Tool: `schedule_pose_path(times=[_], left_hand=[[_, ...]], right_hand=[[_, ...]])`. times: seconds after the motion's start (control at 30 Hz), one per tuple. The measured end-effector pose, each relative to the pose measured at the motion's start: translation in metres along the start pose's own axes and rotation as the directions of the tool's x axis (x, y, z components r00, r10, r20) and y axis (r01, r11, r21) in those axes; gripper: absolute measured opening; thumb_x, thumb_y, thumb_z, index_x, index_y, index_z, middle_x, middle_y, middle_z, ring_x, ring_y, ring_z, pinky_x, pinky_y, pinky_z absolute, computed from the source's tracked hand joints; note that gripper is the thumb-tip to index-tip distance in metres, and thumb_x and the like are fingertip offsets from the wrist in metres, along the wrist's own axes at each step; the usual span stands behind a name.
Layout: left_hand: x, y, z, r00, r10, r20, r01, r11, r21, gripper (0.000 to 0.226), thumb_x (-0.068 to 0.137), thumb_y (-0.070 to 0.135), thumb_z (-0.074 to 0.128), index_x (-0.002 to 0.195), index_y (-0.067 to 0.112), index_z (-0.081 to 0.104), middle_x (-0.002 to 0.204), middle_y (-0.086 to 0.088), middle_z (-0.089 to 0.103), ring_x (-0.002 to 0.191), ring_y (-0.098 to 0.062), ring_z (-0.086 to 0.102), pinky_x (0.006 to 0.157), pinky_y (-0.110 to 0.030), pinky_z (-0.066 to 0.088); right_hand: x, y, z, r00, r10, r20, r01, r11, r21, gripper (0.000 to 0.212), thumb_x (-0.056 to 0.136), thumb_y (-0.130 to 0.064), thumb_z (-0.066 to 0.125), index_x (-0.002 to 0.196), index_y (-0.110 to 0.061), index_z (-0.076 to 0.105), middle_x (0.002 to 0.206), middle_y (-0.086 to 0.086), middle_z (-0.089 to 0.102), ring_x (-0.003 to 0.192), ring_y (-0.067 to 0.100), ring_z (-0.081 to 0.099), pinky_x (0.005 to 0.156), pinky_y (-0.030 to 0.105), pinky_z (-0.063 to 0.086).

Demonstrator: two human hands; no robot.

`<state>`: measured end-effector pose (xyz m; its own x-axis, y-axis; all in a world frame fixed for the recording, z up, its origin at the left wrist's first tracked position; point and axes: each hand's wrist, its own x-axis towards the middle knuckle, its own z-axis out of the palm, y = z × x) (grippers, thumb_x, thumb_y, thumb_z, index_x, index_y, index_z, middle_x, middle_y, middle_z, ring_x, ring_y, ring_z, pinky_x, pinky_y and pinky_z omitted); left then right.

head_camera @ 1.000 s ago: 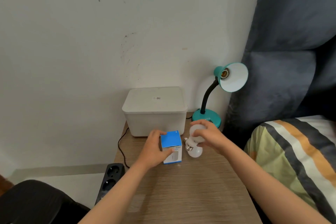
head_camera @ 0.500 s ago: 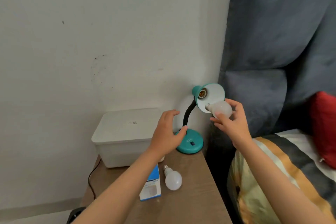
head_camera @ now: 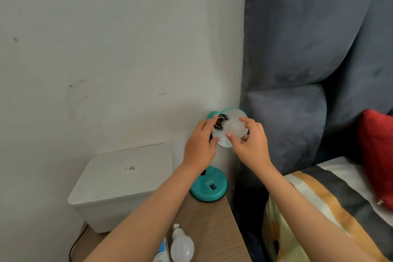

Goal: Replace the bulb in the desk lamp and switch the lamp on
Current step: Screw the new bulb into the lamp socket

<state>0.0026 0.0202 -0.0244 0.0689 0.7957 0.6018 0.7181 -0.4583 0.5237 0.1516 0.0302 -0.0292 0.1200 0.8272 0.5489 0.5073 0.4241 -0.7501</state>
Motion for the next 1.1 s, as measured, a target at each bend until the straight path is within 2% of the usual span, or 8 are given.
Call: schedule_pose_path(times=[0.1,0.23,0.37,0.53,0.63,0.83,0.97,1.1], left_hand=[[0.000,-0.003,0.004,1.000,0.014,-0.022,-0.014,1.000,-0.004,0.061,0.085,0.008,0.061,0.139,0.025,0.039,0.124,-0.001,0.053,0.103,-0.017,0.059,0.085,-0.032,0.052],[0.000,-0.003,0.007,0.999,0.011,-0.034,-0.012,1.000,-0.013,0.059,0.085,0.009,0.061,0.138,0.027,0.041,0.124,0.000,0.054,0.101,-0.017,0.060,0.084,-0.031,0.053],[-0.001,-0.004,0.008,0.999,0.026,-0.048,-0.027,1.000,-0.016,0.055,0.085,0.008,0.062,0.135,0.023,0.044,0.122,-0.001,0.056,0.101,-0.017,0.060,0.084,-0.030,0.052],[0.002,-0.005,0.005,0.999,0.000,-0.045,-0.003,0.998,-0.061,0.054,0.083,0.006,0.063,0.133,0.022,0.048,0.116,-0.003,0.058,0.096,-0.019,0.062,0.085,-0.034,0.053],[0.003,-0.006,0.004,0.999,-0.005,-0.045,0.001,0.995,-0.096,0.053,0.081,0.004,0.065,0.129,0.022,0.050,0.115,-0.002,0.058,0.091,-0.018,0.063,0.085,-0.036,0.054],[0.003,-0.005,0.002,0.999,-0.013,-0.030,0.009,0.992,-0.122,0.053,0.079,0.003,0.067,0.126,0.023,0.053,0.114,-0.001,0.059,0.091,-0.017,0.063,0.085,-0.036,0.055],[0.003,-0.004,0.002,1.000,-0.015,-0.025,0.012,0.992,-0.123,0.053,0.079,0.002,0.067,0.126,0.023,0.053,0.114,-0.001,0.059,0.090,-0.016,0.063,0.085,-0.036,0.055],[0.003,-0.003,0.002,0.999,-0.029,-0.020,0.026,0.990,-0.136,0.052,0.079,0.001,0.066,0.125,0.022,0.053,0.114,-0.002,0.059,0.092,-0.018,0.063,0.085,-0.037,0.055]], right_hand=[[0.004,0.001,0.002,1.000,0.003,-0.012,-0.003,1.000,-0.013,0.053,0.077,-0.031,0.073,0.124,-0.019,0.051,0.116,0.004,0.051,0.077,0.021,0.063,0.065,0.020,0.045],[0.003,0.003,0.006,1.000,-0.003,-0.011,0.003,1.000,0.012,0.054,0.078,-0.029,0.073,0.125,-0.018,0.050,0.115,0.004,0.051,0.075,0.021,0.064,0.063,0.011,0.041],[0.005,0.006,0.011,1.000,0.010,0.019,-0.011,0.999,0.034,0.055,0.079,-0.024,0.072,0.128,-0.016,0.047,0.119,0.007,0.045,0.085,0.025,0.063,0.072,0.021,0.049],[0.005,0.005,0.013,0.998,-0.066,0.010,0.067,0.997,-0.036,0.045,0.082,-0.020,0.069,0.123,-0.026,0.053,0.105,0.000,0.045,0.078,0.022,0.062,0.067,0.009,0.041],[0.004,0.005,0.011,0.996,-0.083,0.040,0.085,0.995,-0.049,0.050,0.078,-0.018,0.072,0.124,-0.024,0.054,0.106,0.001,0.048,0.080,0.021,0.061,0.070,0.014,0.046],[0.008,-0.004,0.009,0.997,0.076,-0.016,-0.077,0.995,-0.065,0.054,0.083,-0.033,0.067,0.125,-0.005,0.047,0.109,0.018,0.062,0.081,0.022,0.060,0.070,0.024,0.043],[0.004,-0.006,0.014,1.000,0.002,0.012,-0.001,0.997,-0.083,0.062,0.080,-0.025,0.070,0.132,-0.008,0.040,0.115,0.012,0.048,0.089,0.022,0.053,0.071,0.025,0.043],[0.008,-0.007,0.013,0.996,0.083,-0.025,-0.085,0.994,-0.071,0.051,0.082,-0.034,0.067,0.120,-0.006,0.046,0.111,0.019,0.059,0.098,0.031,0.059,0.071,0.028,0.044]])
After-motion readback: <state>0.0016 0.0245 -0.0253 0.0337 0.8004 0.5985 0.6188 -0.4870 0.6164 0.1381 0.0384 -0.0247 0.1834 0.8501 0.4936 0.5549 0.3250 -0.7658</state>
